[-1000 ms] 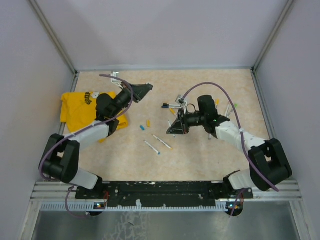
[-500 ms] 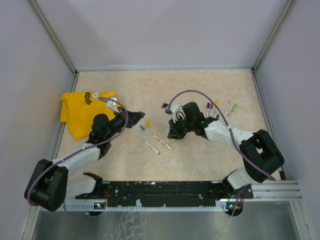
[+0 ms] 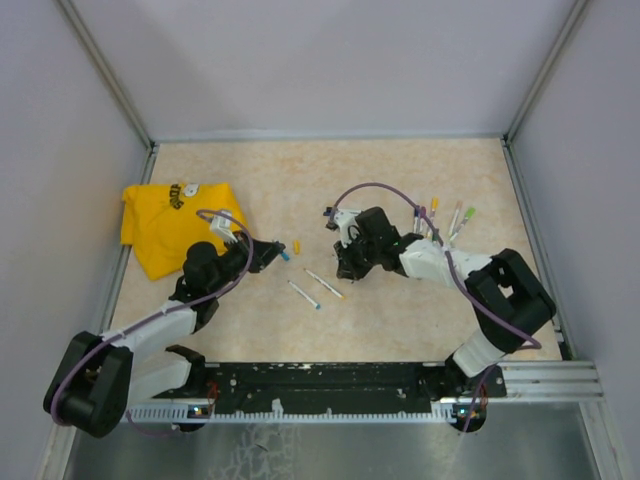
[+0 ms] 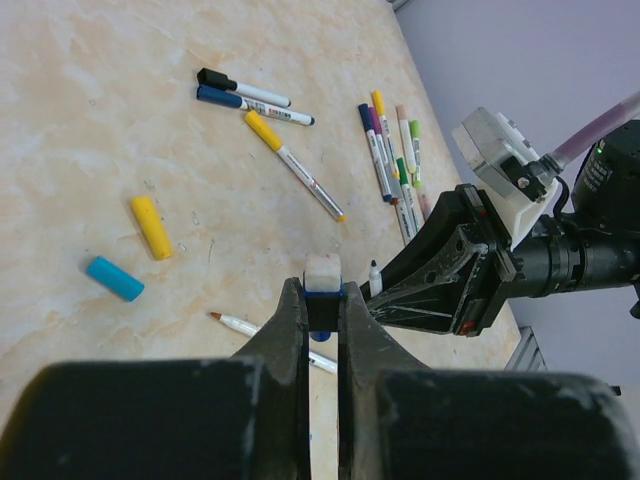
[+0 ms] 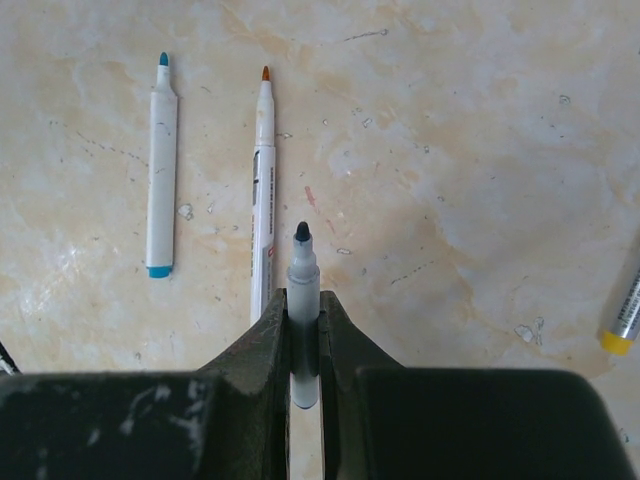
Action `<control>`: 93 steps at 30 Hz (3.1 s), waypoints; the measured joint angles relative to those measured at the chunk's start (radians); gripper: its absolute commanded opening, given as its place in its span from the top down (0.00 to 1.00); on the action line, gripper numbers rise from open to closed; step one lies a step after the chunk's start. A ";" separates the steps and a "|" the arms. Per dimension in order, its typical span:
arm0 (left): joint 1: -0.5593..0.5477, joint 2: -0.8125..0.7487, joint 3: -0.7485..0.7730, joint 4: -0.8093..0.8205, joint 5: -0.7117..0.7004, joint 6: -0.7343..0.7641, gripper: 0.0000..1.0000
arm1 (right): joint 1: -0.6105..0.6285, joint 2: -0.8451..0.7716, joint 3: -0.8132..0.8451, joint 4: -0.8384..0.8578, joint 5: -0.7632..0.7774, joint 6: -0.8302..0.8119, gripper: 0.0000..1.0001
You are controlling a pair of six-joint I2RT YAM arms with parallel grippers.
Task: Open the pen caps
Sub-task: Place the pen at the center of the board, then place the pen cap at the center of the board.
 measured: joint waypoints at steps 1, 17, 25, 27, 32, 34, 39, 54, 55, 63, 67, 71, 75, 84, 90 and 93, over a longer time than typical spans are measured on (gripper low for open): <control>0.000 -0.001 -0.002 -0.001 0.000 0.000 1.00 | 0.005 0.004 0.001 0.002 0.007 0.001 1.00; 0.000 -0.006 -0.005 -0.003 0.003 -0.019 1.00 | 0.064 0.089 0.044 -0.025 0.132 0.030 0.87; 0.000 -0.006 -0.008 -0.003 0.011 -0.023 1.00 | 0.075 0.130 0.060 -0.036 0.165 0.036 0.82; 0.000 -0.006 -0.008 -0.003 0.013 -0.024 1.00 | 0.076 0.132 0.064 -0.042 0.170 0.036 0.82; 0.000 -0.006 -0.008 -0.003 0.018 -0.024 1.00 | 0.076 0.136 0.072 -0.048 0.178 0.036 0.81; 0.000 -0.006 -0.008 -0.003 0.022 -0.026 1.00 | 0.076 0.136 0.074 -0.052 0.178 0.036 0.80; 0.000 -0.002 -0.008 -0.003 0.041 -0.037 1.00 | 0.076 0.136 0.087 -0.075 0.167 0.033 0.74; -0.052 0.128 0.021 0.005 0.118 -0.044 1.00 | 0.063 -0.006 0.093 -0.118 0.113 -0.045 0.61; -0.068 0.135 0.031 0.002 0.109 -0.040 1.00 | 0.057 -0.019 0.093 -0.124 0.098 -0.055 0.61; -0.215 0.213 0.153 -0.094 -0.023 0.005 1.00 | -0.036 -0.116 0.092 -0.162 -0.028 -0.131 0.61; -0.266 0.283 0.234 -0.177 -0.097 0.020 1.00 | -0.069 -0.153 0.092 -0.174 -0.057 -0.149 0.61; -0.292 0.360 0.313 -0.260 -0.152 0.029 1.00 | -0.082 -0.171 0.092 -0.177 -0.072 -0.158 0.61; -0.303 0.424 0.383 -0.340 -0.190 0.036 1.00 | -0.085 -0.173 0.092 -0.182 -0.077 -0.162 0.61; -0.310 0.573 0.584 -0.560 -0.298 0.055 1.00 | -0.085 -0.173 0.092 -0.190 -0.080 -0.167 0.60; -0.310 0.650 0.697 -0.695 -0.420 0.066 1.00 | -0.094 -0.173 0.092 -0.190 -0.080 -0.167 0.60; -0.310 0.674 0.731 -0.740 -0.467 0.068 0.98 | -0.098 -0.173 0.092 -0.189 -0.080 -0.167 0.60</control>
